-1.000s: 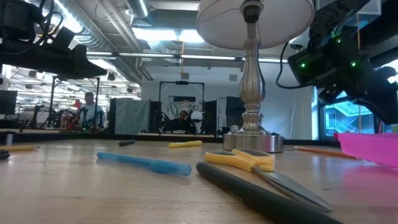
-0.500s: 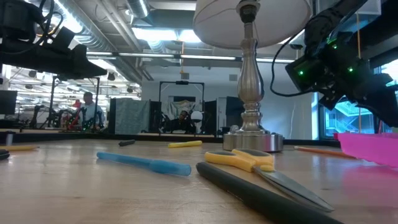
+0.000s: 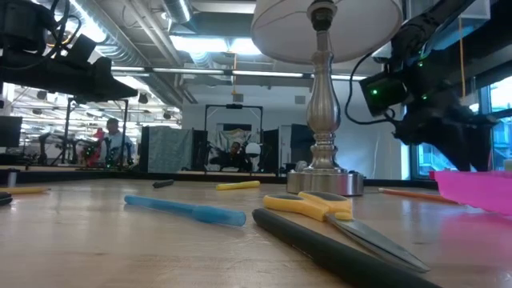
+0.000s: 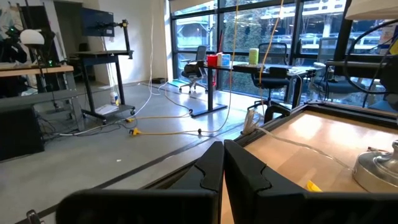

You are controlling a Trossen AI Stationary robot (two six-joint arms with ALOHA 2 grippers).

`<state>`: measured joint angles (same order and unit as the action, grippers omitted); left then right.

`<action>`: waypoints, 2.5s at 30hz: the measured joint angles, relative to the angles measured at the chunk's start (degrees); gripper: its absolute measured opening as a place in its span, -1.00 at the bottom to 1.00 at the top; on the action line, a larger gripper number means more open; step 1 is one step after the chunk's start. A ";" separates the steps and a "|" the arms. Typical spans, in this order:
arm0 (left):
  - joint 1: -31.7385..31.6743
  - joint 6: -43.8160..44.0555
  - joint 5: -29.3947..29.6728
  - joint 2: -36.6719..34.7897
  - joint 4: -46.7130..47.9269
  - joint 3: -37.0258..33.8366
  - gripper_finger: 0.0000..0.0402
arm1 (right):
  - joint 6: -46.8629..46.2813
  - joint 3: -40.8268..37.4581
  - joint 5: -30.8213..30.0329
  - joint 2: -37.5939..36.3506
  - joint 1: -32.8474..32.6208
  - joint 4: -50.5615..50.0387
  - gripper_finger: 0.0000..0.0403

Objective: Pick & place school supplies into a supply box
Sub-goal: Put the yellow pen into the supply box

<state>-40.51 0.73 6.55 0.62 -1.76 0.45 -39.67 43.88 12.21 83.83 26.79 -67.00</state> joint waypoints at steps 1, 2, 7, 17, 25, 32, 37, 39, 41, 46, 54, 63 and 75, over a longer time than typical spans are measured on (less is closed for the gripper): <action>0.02 0.02 0.00 0.02 0.00 0.02 -0.97 | -2.39 0.00 0.02 0.00 0.00 0.00 0.01; 0.01 0.02 0.00 0.00 0.00 0.02 -0.97 | -4.37 0.00 0.12 0.00 0.02 -0.18 0.01; 0.01 0.07 -0.07 0.00 -0.04 0.01 -0.97 | -13.63 -0.02 0.51 0.00 0.02 -0.85 0.01; 0.02 0.02 -0.39 0.02 -0.13 0.02 -0.97 | -21.68 -0.02 5.96 0.00 -2.00 -0.94 0.01; 0.01 0.02 -0.28 0.00 -1.33 0.01 -0.97 | -26.95 -0.01 5.47 0.00 -4.28 0.17 0.01; 0.01 0.00 -0.24 0.00 -1.39 0.02 -0.97 | -31.37 -0.02 4.37 0.00 -5.42 1.20 0.01; 0.00 0.02 -0.24 0.02 -1.46 0.01 -0.97 | -33.65 -0.02 4.35 0.00 -4.55 1.04 0.01; 0.01 0.02 -0.24 0.02 -1.69 0.01 -0.97 | -33.78 -0.02 4.36 0.00 -4.16 1.00 0.01; 0.02 0.24 -0.24 0.02 -1.70 0.02 -0.97 | -34.33 -0.02 4.63 0.00 -4.02 0.97 0.01; 0.00 1.55 -0.42 0.01 -1.51 0.02 -0.97 | -35.13 -0.04 5.33 0.00 -3.42 -2.43 0.01; 0.02 1.62 -2.97 0.01 -1.46 0.02 -0.97 | -36.59 -0.07 5.80 -0.13 -3.37 -5.74 0.01; 0.02 1.60 -3.19 0.00 -1.42 0.02 -0.97 | -45.38 -0.07 -1.14 -0.13 -4.02 -4.52 0.01; 0.02 1.64 -3.21 0.01 -1.20 0.01 -0.97 | -44.56 -3.31 0.15 -8.50 0.42 0.26 0.01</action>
<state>-40.49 2.37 3.33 0.64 -2.96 0.46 -84.24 40.56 12.36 75.33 27.21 -66.75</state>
